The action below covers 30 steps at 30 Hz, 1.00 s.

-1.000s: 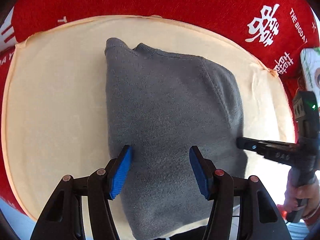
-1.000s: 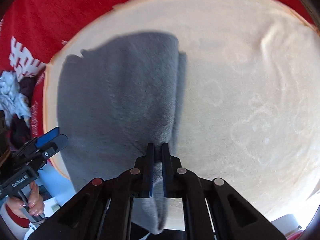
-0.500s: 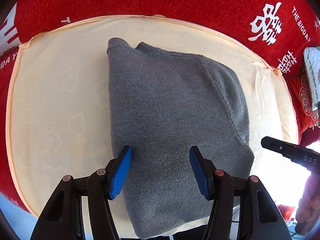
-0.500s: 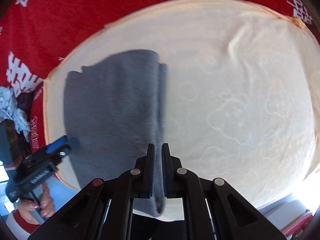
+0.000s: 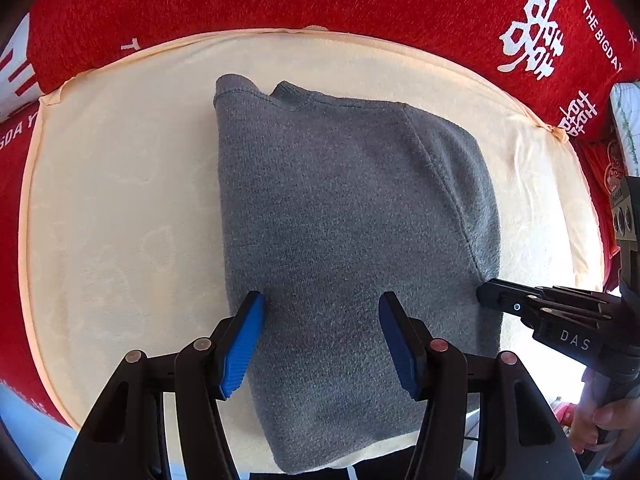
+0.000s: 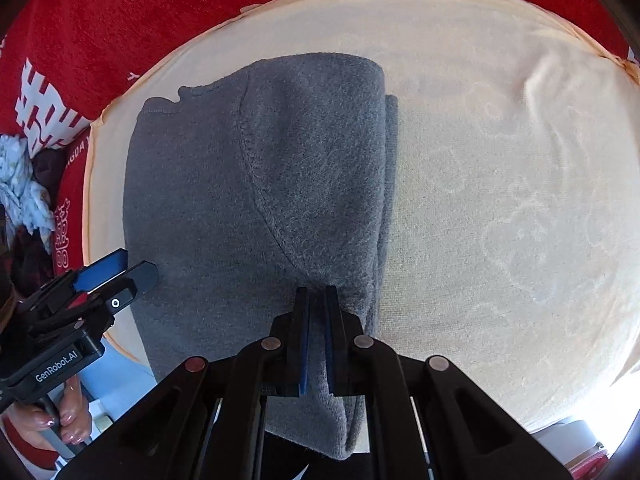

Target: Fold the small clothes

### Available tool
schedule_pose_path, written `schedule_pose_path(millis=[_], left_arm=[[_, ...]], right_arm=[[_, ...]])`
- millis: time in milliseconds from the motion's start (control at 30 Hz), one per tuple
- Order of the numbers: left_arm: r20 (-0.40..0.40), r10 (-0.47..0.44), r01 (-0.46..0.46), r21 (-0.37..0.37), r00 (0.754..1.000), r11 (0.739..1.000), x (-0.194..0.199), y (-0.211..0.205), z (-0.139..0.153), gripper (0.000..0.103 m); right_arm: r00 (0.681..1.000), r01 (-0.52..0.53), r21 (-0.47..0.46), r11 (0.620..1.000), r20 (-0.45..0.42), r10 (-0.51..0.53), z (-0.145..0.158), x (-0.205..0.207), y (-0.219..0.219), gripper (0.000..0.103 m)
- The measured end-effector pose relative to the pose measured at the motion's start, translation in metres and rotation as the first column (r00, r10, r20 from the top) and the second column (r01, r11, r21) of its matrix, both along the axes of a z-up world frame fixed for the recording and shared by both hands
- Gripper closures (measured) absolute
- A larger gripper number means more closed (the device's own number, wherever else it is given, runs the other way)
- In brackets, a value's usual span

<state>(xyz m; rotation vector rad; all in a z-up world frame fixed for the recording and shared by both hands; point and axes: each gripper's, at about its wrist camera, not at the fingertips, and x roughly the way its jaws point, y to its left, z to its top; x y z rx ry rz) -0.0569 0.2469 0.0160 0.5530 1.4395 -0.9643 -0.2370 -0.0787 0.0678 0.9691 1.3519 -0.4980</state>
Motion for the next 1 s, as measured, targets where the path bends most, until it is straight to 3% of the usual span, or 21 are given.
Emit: schedule_pose_path(millis=[567,633,667,700,900,933,967,1000], left_arm=[[0.009,-0.003,0.003,0.029,1.0,1.0,-0.002,0.013,0.011,0.043],[0.008,-0.001,0.001,0.04,1.0,0.999,-0.002,0.015,0.011,0.036],[0.014,0.005,-0.005,0.038,1.0,0.999,-0.002,0.017,0.013,0.021],[0.029,0.011,-0.012,0.027,1.0,1.0,-0.002,0.019,0.015,0.016],[0.031,0.021,-0.022,0.03,0.999,0.999,-0.003,0.025,0.019,0.015],[0.032,0.021,-0.022,0.035,0.999,0.999,-0.003,0.025,0.019,0.011],[0.034,0.019,-0.02,0.043,0.999,0.999,-0.004,0.025,0.019,0.0],[0.044,0.016,-0.018,0.046,0.999,0.999,-0.004,0.026,0.02,0.0]], right_arm=[[0.996,0.087,0.011,0.996,-0.019,-0.087,0.017,-0.03,-0.005,0.095],[0.994,0.104,0.018,0.994,-0.025,-0.104,0.018,-0.036,-0.006,0.095],[0.994,0.11,0.018,0.994,-0.029,-0.109,0.018,-0.038,-0.006,0.095],[0.993,0.112,0.017,0.994,-0.033,-0.112,0.019,-0.039,-0.005,0.095],[0.991,0.126,0.009,0.992,-0.037,-0.126,0.023,-0.045,-0.002,0.095],[0.991,0.127,0.01,0.992,-0.036,-0.127,0.023,-0.044,-0.002,0.095],[0.991,0.128,0.01,0.992,-0.034,-0.127,0.024,-0.043,-0.001,0.095],[0.991,0.127,0.01,0.992,-0.034,-0.127,0.023,-0.042,0.0,0.095]])
